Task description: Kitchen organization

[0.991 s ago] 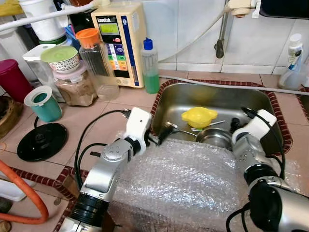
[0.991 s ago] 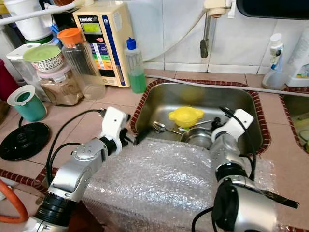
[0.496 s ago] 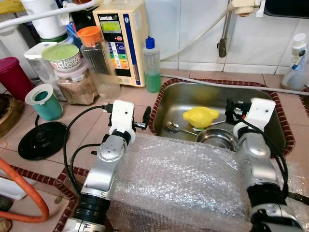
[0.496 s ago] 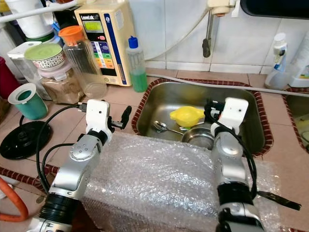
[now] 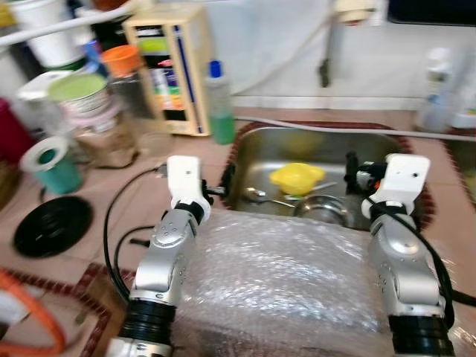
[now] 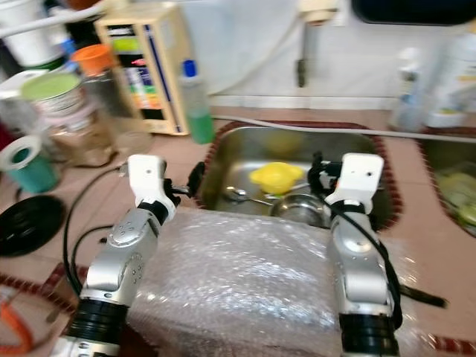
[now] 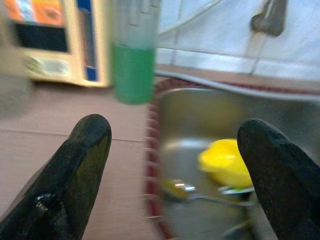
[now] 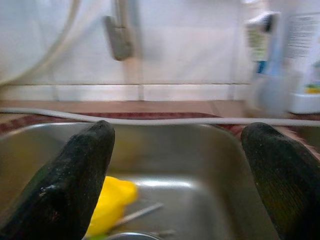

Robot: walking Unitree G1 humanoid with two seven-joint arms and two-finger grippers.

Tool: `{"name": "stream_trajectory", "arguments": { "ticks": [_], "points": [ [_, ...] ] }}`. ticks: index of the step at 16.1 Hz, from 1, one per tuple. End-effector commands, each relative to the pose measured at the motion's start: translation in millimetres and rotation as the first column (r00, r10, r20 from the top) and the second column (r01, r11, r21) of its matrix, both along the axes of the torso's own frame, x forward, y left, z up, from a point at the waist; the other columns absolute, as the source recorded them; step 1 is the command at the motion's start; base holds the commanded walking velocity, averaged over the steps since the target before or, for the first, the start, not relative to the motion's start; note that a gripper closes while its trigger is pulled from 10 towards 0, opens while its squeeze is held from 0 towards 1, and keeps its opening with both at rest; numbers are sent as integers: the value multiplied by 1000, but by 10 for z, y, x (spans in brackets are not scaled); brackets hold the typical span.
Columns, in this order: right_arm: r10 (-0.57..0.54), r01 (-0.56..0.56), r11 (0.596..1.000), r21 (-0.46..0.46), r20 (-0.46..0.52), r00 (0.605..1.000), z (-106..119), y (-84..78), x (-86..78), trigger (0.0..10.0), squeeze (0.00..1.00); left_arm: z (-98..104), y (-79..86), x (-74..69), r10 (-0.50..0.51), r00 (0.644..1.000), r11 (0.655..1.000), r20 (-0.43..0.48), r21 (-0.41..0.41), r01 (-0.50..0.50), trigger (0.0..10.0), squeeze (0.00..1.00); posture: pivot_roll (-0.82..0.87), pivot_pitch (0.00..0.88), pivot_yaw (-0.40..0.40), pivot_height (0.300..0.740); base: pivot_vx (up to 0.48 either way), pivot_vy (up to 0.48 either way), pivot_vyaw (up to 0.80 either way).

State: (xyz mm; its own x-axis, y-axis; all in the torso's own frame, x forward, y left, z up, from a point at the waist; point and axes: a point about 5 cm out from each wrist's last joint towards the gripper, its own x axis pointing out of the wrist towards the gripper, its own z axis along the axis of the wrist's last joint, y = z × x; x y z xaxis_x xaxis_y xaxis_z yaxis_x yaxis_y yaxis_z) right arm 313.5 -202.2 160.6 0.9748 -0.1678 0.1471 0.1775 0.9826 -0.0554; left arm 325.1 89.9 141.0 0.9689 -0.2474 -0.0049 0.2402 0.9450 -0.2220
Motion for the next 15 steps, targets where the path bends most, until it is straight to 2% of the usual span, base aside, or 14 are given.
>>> {"name": "stream_trajectory", "arguments": {
  "ticks": [1, 5, 11, 15],
  "points": [
    [7, -7, 1000, -2, 19, 1000, 89, -1, -4, 10000, 937, 9, 26, 22, 28, 1000, 1000, 11, -2, -28, 10000, 0, -97, 0, 102, 740, 0, 0, 0],
    [28, -28, 1000, -1, -6, 1000, 138, 44, -23, 10000, 902, 31, 29, 11, 22, 1000, 1000, 19, 19, -22, 10000, 0, -87, 0, 94, 740, 0, 0, 0],
    [55, -55, 998, 18, -20, 998, 144, 170, -2, 10000, 871, 84, 42, 31, 1, 1000, 1000, 5, 3, -1, 10000, 0, -71, 0, 114, 740, 0, 0, 0],
    [54, -53, 998, 36, -32, 998, 117, 180, -25, 10000, 847, 128, 54, 55, 3, 1000, 1000, 6, 10, -3, 10000, 0, -68, 0, 130, 740, 0, 0, 0]
  ]
}}
